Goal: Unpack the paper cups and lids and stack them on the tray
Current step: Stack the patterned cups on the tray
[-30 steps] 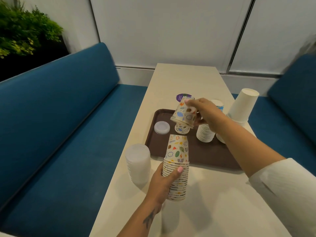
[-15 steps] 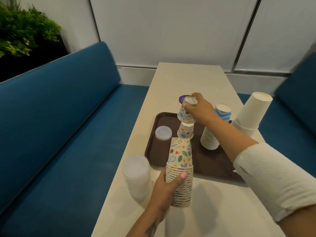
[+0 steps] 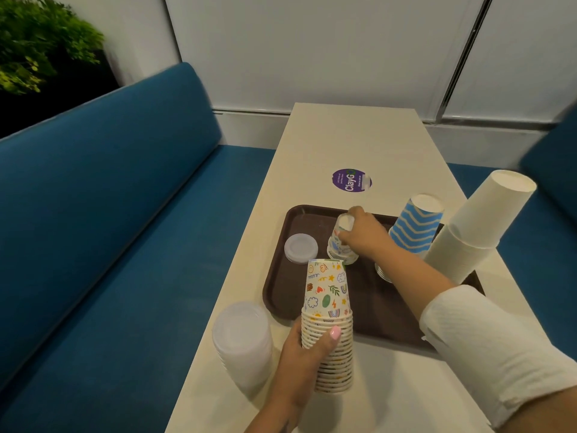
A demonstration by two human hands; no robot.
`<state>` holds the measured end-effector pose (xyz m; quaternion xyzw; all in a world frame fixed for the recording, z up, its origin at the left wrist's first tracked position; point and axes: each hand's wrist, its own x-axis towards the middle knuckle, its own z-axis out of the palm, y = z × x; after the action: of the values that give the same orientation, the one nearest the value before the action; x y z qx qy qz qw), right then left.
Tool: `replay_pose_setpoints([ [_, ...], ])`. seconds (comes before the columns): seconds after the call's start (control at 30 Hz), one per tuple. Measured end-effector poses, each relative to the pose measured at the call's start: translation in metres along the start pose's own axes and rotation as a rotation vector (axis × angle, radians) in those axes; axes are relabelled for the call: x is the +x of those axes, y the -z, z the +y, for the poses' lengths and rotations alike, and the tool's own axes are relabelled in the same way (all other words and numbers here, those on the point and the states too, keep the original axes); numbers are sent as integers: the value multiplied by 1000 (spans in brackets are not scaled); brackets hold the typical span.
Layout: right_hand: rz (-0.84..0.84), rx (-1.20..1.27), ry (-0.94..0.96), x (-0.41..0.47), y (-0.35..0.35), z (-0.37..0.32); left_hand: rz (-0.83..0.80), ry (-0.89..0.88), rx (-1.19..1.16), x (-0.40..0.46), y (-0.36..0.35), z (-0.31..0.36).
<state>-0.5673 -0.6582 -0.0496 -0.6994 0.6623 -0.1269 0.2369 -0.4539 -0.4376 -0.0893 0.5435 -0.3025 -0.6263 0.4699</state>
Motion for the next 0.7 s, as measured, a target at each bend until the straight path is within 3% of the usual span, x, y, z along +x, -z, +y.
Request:
replay_pose_setpoints([
  [0.33, -60, -32, 8, -11, -2, 5, 16, -21, 7, 5, -10, 1],
  [0.5, 199, 141, 225, -40, 33, -18, 56, -39, -2, 11, -15, 11],
  [0.53, 160, 183, 235, -47, 42, -24, 64, -38, -7, 12, -17, 14],
  [0.6, -101, 259, 216, -61, 55, -32, 80, -48, -16, 15, -20, 17],
  [0.67, -382, 217, 180, -73, 60, -36, 94, -67, -3, 16, -23, 19],
  [0.7, -443, 162, 184, -77, 61, -36, 101, -80, 4, 17, -24, 20],
])
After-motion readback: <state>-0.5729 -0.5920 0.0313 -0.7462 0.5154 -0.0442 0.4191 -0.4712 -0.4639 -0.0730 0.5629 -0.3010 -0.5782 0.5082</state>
